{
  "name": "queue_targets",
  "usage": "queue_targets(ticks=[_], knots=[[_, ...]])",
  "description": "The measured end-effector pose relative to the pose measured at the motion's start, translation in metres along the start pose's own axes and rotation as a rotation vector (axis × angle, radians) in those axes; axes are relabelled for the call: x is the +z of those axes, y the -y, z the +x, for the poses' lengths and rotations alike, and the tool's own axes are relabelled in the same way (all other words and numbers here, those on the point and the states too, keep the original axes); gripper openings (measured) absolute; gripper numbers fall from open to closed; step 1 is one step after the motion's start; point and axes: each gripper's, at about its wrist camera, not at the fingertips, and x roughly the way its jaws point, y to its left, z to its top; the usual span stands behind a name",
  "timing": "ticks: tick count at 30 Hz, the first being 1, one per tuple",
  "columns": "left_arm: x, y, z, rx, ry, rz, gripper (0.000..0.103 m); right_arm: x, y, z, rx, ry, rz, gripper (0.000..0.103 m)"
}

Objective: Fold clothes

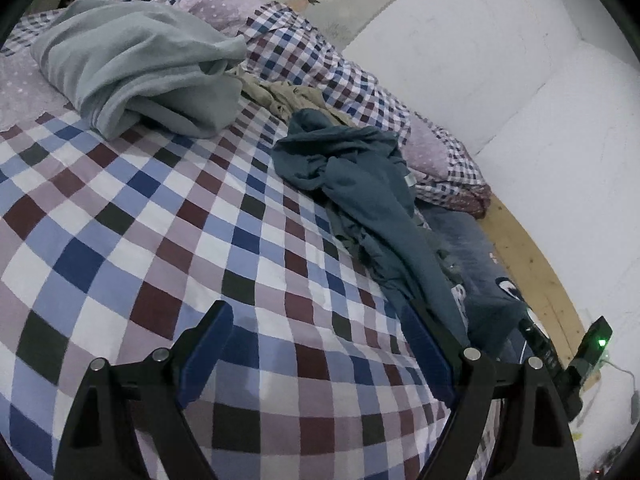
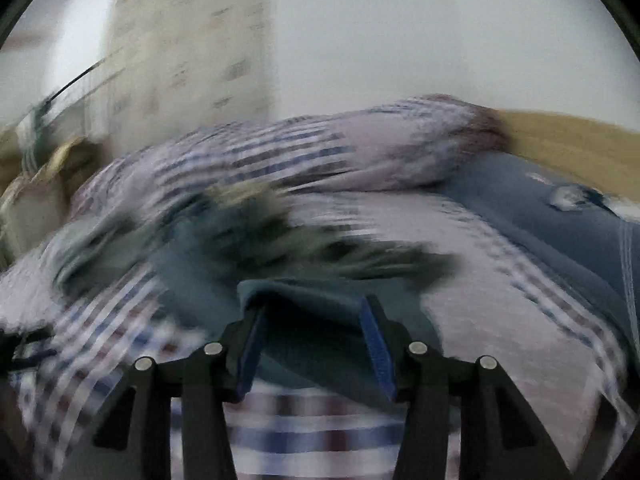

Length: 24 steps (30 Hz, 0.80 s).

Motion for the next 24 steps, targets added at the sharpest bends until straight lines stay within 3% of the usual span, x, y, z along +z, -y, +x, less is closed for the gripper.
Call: queue_targets(ticks=[1, 4, 7, 10, 13, 17, 24], knots=[[0.0, 0.0, 0.003, 0.003, -0.011, -0.003, 0.088, -0.004, -0.019, 0.006, 0.016, -0.004, -0.07, 0.061], [0.001, 0.001, 0.011, 0.02, -0.037, 0.01, 0.088, -0.023, -0.077, 0.025, 0.029, -0.004, -0.316, 0.062], [0.003, 0.003, 0.013, 0.029, -0.061, 0.04, 0.089, -0.032, -0.113, 0.038, 0.025, 0.011, -0.443, 0.061], [0.008, 0.003, 0.012, 0.026, -0.086, 0.059, 0.089, -0.03, -0.117, 0.048, -0.017, 0.02, -0.467, 0.059], [0.013, -0.001, 0.008, 0.013, -0.093, 0.051, 0.089, -0.016, -0.101, 0.051, -0.063, 0.012, -0.396, 0.06], [0.018, -0.01, 0.0, 0.005, -0.088, 0.016, 0.089, 0.001, -0.046, 0.049, 0.026, -0.007, -0.115, 0.061], [0.022, -0.013, -0.006, -0.007, -0.07, -0.014, 0.089, -0.001, 0.058, 0.023, -0.033, -0.007, 0.323, 0.06]])
